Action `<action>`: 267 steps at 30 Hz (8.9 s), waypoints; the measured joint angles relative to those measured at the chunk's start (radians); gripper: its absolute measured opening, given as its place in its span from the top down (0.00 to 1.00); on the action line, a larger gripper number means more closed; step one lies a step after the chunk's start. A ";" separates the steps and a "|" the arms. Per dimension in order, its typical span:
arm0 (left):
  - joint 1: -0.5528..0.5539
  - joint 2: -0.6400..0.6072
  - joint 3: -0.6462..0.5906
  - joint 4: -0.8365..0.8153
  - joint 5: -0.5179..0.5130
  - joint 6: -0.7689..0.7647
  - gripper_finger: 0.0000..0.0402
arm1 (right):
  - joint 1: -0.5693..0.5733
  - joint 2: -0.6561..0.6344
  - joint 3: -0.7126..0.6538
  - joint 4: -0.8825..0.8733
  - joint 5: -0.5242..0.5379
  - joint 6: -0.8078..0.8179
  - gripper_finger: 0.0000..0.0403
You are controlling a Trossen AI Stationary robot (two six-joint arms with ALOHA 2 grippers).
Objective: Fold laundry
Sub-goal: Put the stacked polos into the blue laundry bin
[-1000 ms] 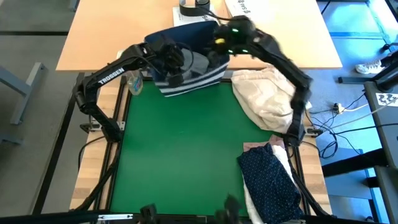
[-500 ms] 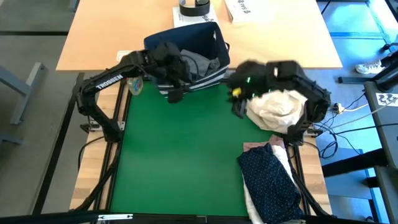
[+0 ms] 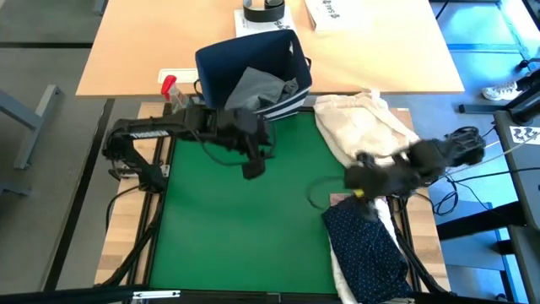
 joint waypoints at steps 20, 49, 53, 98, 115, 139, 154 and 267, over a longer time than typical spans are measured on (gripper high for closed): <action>-0.291 0.001 -0.244 0.022 -0.212 -0.366 0.55 | 0.542 -0.085 -0.890 0.515 -0.316 0.544 0.66; -0.292 0.013 -0.244 0.073 -0.263 -0.384 0.56 | -0.170 0.152 -1.048 1.334 -0.115 0.099 0.66; -0.292 0.014 -0.244 0.100 -0.260 -0.383 0.56 | -0.174 0.067 -0.985 1.246 -0.207 0.115 0.66; -0.151 0.376 -0.243 0.470 0.055 -0.238 0.56 | 0.080 -0.392 -1.212 0.971 0.268 1.058 0.19; -0.124 0.548 -0.242 0.618 0.068 -0.146 0.56 | -0.024 -0.053 -1.210 1.153 0.147 1.057 0.20; -0.123 0.551 -0.243 0.626 0.092 -0.109 0.56 | -0.049 -0.037 -1.207 1.161 -0.021 1.033 0.09; -0.123 0.551 -0.243 0.630 0.092 -0.110 0.56 | -0.056 -0.040 -1.196 1.152 -0.129 1.037 0.07; -0.102 0.040 -0.243 0.095 -0.021 -0.393 0.05 | 0.049 0.285 -1.316 1.867 0.349 0.872 0.84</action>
